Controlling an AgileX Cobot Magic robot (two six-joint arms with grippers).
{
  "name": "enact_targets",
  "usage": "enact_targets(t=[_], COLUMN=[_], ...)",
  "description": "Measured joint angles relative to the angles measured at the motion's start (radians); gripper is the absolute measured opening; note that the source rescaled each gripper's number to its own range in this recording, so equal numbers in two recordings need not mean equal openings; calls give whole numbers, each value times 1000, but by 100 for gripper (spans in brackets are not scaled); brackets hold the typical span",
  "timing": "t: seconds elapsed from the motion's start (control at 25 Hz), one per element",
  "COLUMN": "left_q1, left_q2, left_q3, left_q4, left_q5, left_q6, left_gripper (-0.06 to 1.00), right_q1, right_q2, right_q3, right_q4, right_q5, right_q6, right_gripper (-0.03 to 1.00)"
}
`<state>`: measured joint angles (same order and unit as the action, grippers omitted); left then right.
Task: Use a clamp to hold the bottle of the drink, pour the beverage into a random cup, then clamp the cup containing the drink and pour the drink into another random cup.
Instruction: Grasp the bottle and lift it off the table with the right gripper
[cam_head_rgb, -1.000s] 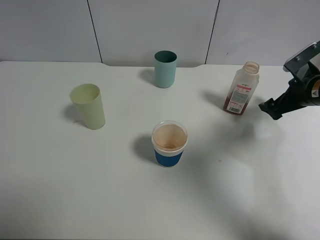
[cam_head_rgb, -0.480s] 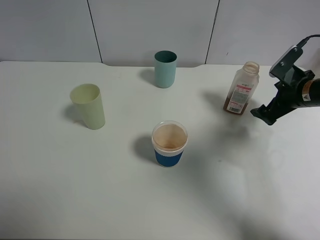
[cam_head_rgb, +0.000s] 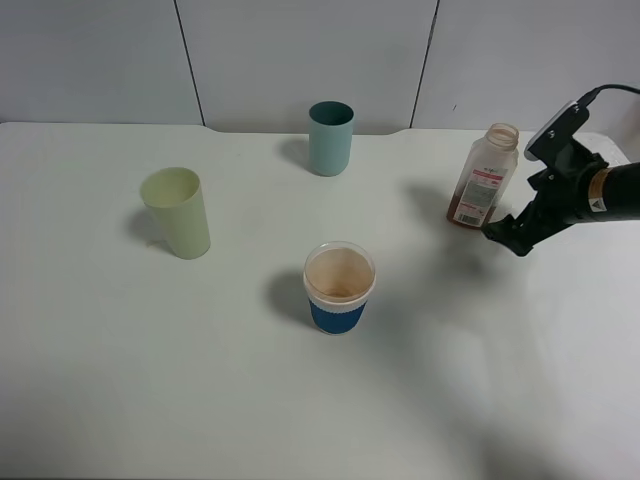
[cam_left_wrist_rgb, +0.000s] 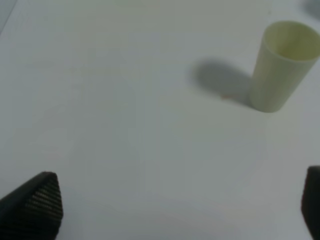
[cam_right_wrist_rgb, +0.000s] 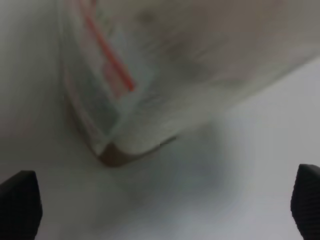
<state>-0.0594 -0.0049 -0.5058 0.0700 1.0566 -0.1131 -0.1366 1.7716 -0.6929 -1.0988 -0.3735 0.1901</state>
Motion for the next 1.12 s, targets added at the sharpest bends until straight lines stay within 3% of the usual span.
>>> enact_targets(t=[0.28, 0.52, 0.88, 1.12], left_q1=[0, 0, 0, 0], left_q2=[0, 0, 0, 0], left_q3=[0, 0, 0, 0], left_q4=[0, 0, 0, 0], left_q5=[0, 0, 0, 0], left_q6=[0, 0, 0, 0], left_gripper=[89, 89, 89, 89], right_q1=[6, 6, 6, 6], right_q2=[93, 118, 149, 149], right_q3=[-1, -1, -2, -2], right_q4=[-3, -3, 1, 82], right_q5=[-85, -104, -183, -195], right_q6=[6, -16, -99, -124], right_gripper=[100, 100, 100, 100])
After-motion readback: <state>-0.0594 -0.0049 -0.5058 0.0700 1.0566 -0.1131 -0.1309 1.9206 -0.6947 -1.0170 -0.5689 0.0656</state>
